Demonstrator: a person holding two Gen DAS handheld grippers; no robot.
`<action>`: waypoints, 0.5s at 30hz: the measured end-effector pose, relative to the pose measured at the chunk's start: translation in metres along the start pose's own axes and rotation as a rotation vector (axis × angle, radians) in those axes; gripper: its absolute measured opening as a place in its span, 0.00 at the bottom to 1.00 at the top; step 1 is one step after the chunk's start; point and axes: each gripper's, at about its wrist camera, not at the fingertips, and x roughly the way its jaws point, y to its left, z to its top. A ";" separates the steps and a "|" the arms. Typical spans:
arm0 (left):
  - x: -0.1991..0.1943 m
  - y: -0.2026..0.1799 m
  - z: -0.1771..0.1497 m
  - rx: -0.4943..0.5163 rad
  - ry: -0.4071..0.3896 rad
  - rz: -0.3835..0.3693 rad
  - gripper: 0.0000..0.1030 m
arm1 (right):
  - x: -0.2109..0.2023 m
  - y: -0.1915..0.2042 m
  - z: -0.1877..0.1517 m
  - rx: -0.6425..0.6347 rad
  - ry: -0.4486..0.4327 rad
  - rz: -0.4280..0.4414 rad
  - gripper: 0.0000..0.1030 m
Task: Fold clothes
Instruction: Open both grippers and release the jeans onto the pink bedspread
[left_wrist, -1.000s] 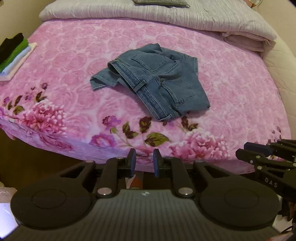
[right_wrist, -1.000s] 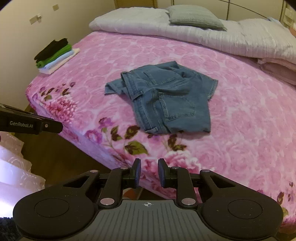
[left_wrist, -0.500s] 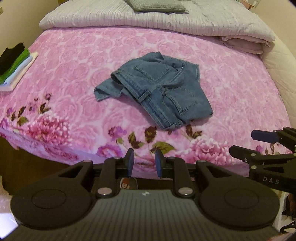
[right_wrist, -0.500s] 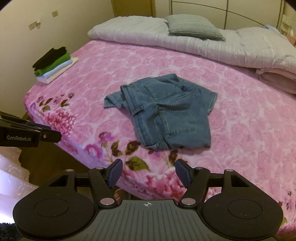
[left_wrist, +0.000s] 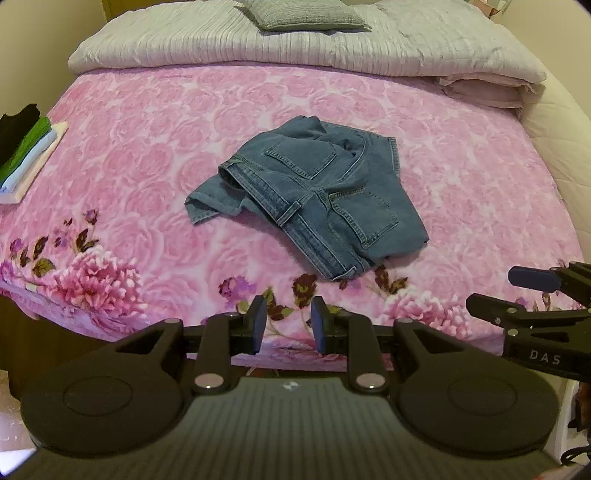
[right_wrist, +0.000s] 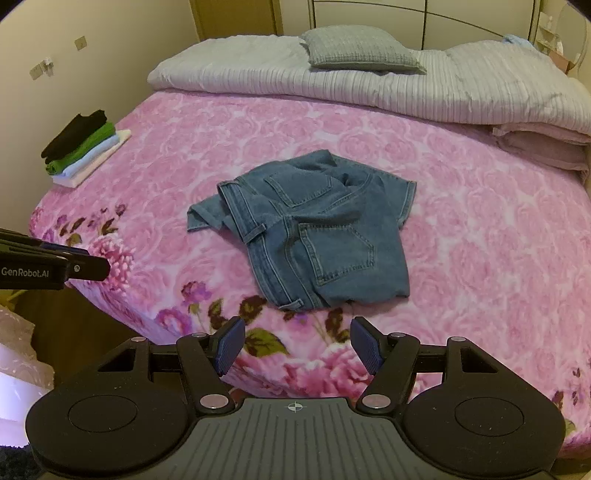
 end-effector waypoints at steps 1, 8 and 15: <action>0.001 -0.001 -0.002 -0.004 0.004 0.002 0.20 | 0.001 -0.001 -0.001 0.000 0.003 0.001 0.65; 0.006 -0.003 -0.020 -0.033 0.032 0.007 0.21 | 0.005 -0.009 -0.013 -0.011 0.034 0.013 0.65; 0.018 0.007 -0.044 -0.075 0.102 0.014 0.21 | 0.019 -0.013 -0.025 -0.022 0.066 0.021 0.65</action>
